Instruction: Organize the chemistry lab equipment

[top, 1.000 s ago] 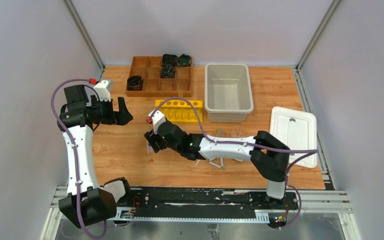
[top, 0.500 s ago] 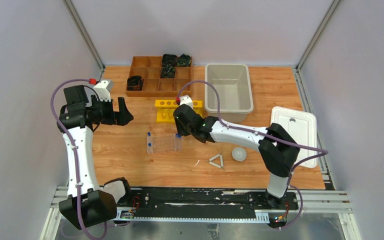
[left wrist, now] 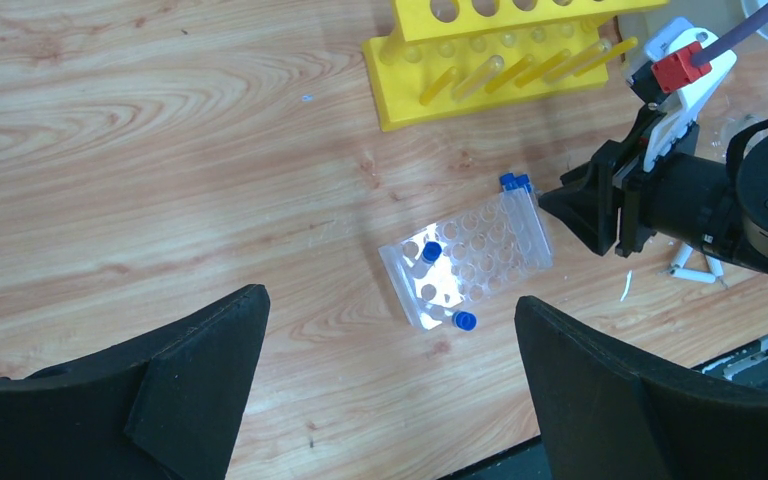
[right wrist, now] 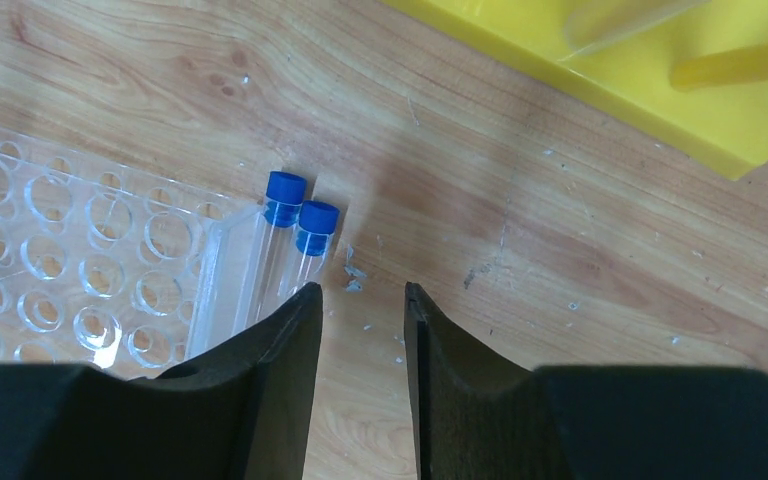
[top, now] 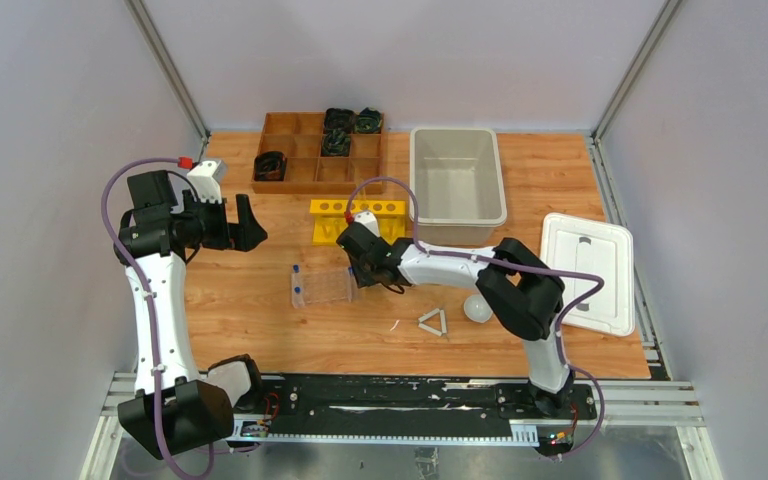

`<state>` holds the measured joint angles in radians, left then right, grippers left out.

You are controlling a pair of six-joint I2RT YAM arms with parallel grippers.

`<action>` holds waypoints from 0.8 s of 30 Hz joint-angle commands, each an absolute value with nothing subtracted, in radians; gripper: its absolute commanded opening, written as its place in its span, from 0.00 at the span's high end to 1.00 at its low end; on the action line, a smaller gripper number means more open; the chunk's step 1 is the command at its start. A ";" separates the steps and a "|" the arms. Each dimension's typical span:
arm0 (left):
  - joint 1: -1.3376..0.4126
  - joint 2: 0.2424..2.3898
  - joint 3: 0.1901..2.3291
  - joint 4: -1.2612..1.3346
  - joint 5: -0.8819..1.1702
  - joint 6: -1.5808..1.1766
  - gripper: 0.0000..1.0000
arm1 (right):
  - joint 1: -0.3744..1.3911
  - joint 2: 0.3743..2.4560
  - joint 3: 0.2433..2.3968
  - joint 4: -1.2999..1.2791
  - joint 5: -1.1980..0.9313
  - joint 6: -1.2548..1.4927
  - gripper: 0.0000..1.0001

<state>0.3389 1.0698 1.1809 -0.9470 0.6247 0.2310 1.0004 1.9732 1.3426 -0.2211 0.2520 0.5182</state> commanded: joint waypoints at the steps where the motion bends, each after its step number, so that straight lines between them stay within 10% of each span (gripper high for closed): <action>1: 0.344 1.058 1.185 -0.933 0.644 0.232 0.00 | 1.000 1.998 1.381 -0.244 0.244 0.545 0.61; 24: 0.345 1.059 1.187 -0.934 0.662 0.224 0.00 | 1.001 1.984 1.395 -0.249 0.182 0.572 0.64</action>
<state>0.3389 1.0698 1.1809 -0.9466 0.6388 0.2302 1.0004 1.9419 1.3632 -0.2428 0.2211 0.5564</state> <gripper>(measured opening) 0.997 0.349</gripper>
